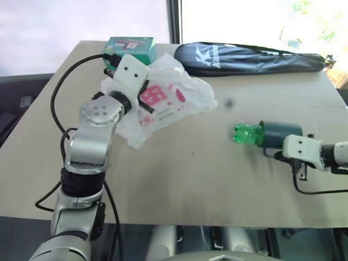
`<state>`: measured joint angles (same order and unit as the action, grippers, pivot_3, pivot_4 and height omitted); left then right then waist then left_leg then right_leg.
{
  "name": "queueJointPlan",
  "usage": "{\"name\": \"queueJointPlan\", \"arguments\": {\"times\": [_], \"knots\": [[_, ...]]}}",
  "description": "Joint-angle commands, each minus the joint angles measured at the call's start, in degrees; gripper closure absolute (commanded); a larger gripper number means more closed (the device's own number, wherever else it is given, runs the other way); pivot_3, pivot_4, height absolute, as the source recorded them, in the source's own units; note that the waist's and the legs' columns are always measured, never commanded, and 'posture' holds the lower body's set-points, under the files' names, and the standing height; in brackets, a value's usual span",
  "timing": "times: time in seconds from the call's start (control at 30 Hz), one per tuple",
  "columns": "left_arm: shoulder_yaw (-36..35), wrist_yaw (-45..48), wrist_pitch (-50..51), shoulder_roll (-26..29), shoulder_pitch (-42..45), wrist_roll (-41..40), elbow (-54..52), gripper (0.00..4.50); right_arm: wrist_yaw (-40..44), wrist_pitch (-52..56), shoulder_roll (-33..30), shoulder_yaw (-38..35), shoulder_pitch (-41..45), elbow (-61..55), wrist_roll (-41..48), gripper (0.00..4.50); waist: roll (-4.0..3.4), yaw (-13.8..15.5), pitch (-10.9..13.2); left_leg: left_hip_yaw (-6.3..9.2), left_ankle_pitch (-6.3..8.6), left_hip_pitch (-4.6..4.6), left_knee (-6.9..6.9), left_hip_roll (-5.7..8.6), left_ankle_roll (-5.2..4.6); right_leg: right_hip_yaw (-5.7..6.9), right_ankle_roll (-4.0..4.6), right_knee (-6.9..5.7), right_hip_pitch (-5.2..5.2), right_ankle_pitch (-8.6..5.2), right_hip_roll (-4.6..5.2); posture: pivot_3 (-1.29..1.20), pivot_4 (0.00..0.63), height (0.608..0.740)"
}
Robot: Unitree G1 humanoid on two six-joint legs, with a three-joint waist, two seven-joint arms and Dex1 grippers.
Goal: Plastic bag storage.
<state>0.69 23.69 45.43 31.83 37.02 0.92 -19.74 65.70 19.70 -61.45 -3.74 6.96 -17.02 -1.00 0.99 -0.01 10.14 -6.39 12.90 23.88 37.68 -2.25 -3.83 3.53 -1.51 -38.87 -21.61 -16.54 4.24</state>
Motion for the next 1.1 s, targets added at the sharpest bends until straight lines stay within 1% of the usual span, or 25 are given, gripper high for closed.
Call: {"name": "queueJointPlan", "arguments": {"times": [0.03,0.2,0.33,0.47,0.5,0.57,0.6,0.67,0.73,0.77,0.8,0.87,0.93,0.97,1.03,1.07,1.1], "knots": [[0.2,-0.1,-1.9,-0.1,1.6,0.1,-0.5,4.50,-3.5,1.7,-3.9,-6.3,-1.1,-2.1,-3.1,4.44,0.00,0.1,0.0,0.00,0.00,0.00,0.00,0.00,0.00,0.00,0.00,0.00,0.00,0.00,0.00,0.00,0.150,0.740],[0.6,0.1,-3.4,-0.9,2.0,-0.1,1.2,4.50,-0.9,4.2,-8.5,-12.9,-8.5,-5.7,-3.8,4.44,0.00,0.8,0.0,0.00,0.00,0.04,-0.02,-0.01,0.00,-0.01,0.00,0.05,-0.01,-0.01,-0.04,0.00,0.150,0.740],[0.8,0.2,-4.4,-1.4,2.2,-0.1,2.1,4.50,0.1,6.0,-8.8,-17.8,-11.1,-7.9,-2.7,4.44,0.01,0.8,0.0,0.00,0.00,0.04,0.00,-0.02,0.00,-0.03,-0.01,0.05,0.00,-0.01,-0.06,0.00,0.150,0.740],[0.6,0.4,-5.2,-1.7,2.5,-0.3,2.9,4.50,2.2,11.5,-5.9,-29.8,-15.5,-11.8,-1.7,4.44,0.02,0.9,0.0,0.05,0.00,0.06,0.01,-0.02,0.00,-0.01,-0.01,0.04,0.00,-0.02,-0.08,0.00,0.150,0.740],[0.4,0.6,-5.2,-1.7,2.5,-0.5,3.0,4.50,1.8,13.3,-4.9,-32.2,-15.3,-13.0,-1.1,4.44,0.03,0.9,0.0,0.06,0.00,0.08,0.01,-0.01,0.00,0.00,-0.01,0.05,-0.01,-0.02,-0.08,0.00,0.150,0.740],[0.2,0.8,-5.1,-1.7,2.7,-0.9,3.2,4.50,1.1,16.4,-3.6,-35.2,-14.6,-15.1,0.3,4.44,0.04,0.9,0.0,0.06,0.00,0.08,0.01,-0.01,0.00,-0.01,-0.02,0.06,0.00,-0.02,-0.08,0.00,0.150,0.740],[0.0,1.1,-4.9,-1.8,2.9,-1.4,3.3,4.50,0.4,15.5,-3.7,-36.1,-15.7,-15.6,-1.4,4.44,0.04,0.8,0.0,0.07,0.00,0.08,0.01,-0.01,0.00,0.00,-0.02,0.06,0.00,-0.02,-0.09,0.00,0.150,0.740],[-0.9,1.5,-3.4,-2.6,3.7,-3.2,3.2,4.50,-1.3,18.9,-1.7,-35.6,-12.8,-18.5,2.1,4.44,0.09,0.7,0.0,0.07,0.00,0.07,0.02,-0.02,0.00,0.00,-0.02,0.05,0.01,-0.02,-0.09,0.00,0.150,0.740],[-2.2,2.3,-1.4,-3.5,4.8,-5.6,3.2,4.50,-2.3,23.5,2.9,-31.6,-5.6,-24.1,13.5,4.44,0.13,0.6,0.0,0.08,0.00,0.06,0.03,-0.04,0.00,-0.01,-0.02,0.04,0.00,-0.01,-0.11,0.00,0.150,0.740],[-3.2,2.5,0.2,-4.0,5.7,-7.1,3.3,4.50,-3.5,26.8,6.7,-27.9,-1.4,-27.0,19.9,4.44,0.14,0.3,0.0,0.08,0.00,0.07,0.06,-0.05,0.00,-0.02,-0.01,0.02,-0.01,-0.01,-0.12,0.00,0.150,0.740],[-3.8,2.7,1.3,-4.3,6.5,-8.1,3.5,4.50,-5.1,28.7,10.0,-23.1,2.3,-28.8,23.3,4.44,0.21,-0.1,0.0,0.09,0.00,0.04,0.07,-0.07,0.01,-0.03,-0.01,0.00,0.00,-0.01,-0.14,0.00,0.150,0.740],[-5.0,3.6,2.5,-4.5,8.0,-10.3,3.9,4.50,-8.9,29.4,16.3,-10.4,8.4,-29.2,23.9,4.44,0.23,-0.4,0.0,0.19,-0.03,0.05,0.07,-0.11,0.06,0.05,-0.01,0.00,0.03,-0.01,-0.19,0.00,0.150,0.740],[-5.7,4.1,3.8,-4.5,9.2,-12.1,4.0,4.50,-12.8,29.5,21.6,-0.1,13.4,-26.6,22.2,4.44,0.23,-0.6,0.1,0.22,-0.03,0.04,0.04,-0.09,0.06,0.09,0.01,-0.02,0.04,-0.01,-0.17,0.00,0.150,0.740],[-5.8,4.1,4.3,-4.3,9.6,-12.6,4.0,4.50,-14.1,29.4,23.2,3.2,15.0,-25.5,21.6,4.44,0.23,-0.6,0.1,0.21,-0.03,0.12,0.04,-0.02,0.05,0.08,0.01,-0.03,-0.05,-0.01,-0.11,0.00,0.150,0.740],[-6.1,5.4,5.9,-3.9,10.0,-15.0,2.7,4.50,-17.3,26.6,28.8,13.1,19.1,-18.7,17.6,4.44,0.27,-0.5,0.1,0.20,-0.03,0.21,0.06,0.05,0.04,0.10,0.01,-0.01,-0.10,-0.01,-0.07,0.00,0.150,0.740],[-6.3,6.4,6.8,-3.4,9.5,-16.4,1.4,4.50,-19.0,24.6,32.0,17.2,22.1,-13.4,15.1,4.44,0.30,-0.6,0.1,0.21,-0.03,0.27,0.12,0.04,0.03,0.12,0.01,0.00,-0.14,0.00,-0.09,0.00,0.150,0.740],[-6.6,7.1,7.6,-3.1,9.1,-17.6,0.2,4.50,-20.6,23.2,35.0,19.8,24.6,-8.7,13.5,4.44,0.30,-0.7,0.1,0.22,-0.03,0.32,0.16,0.04,0.03,0.15,0.00,0.00,-0.16,0.00,-0.09,0.00,0.150,0.740]]}}
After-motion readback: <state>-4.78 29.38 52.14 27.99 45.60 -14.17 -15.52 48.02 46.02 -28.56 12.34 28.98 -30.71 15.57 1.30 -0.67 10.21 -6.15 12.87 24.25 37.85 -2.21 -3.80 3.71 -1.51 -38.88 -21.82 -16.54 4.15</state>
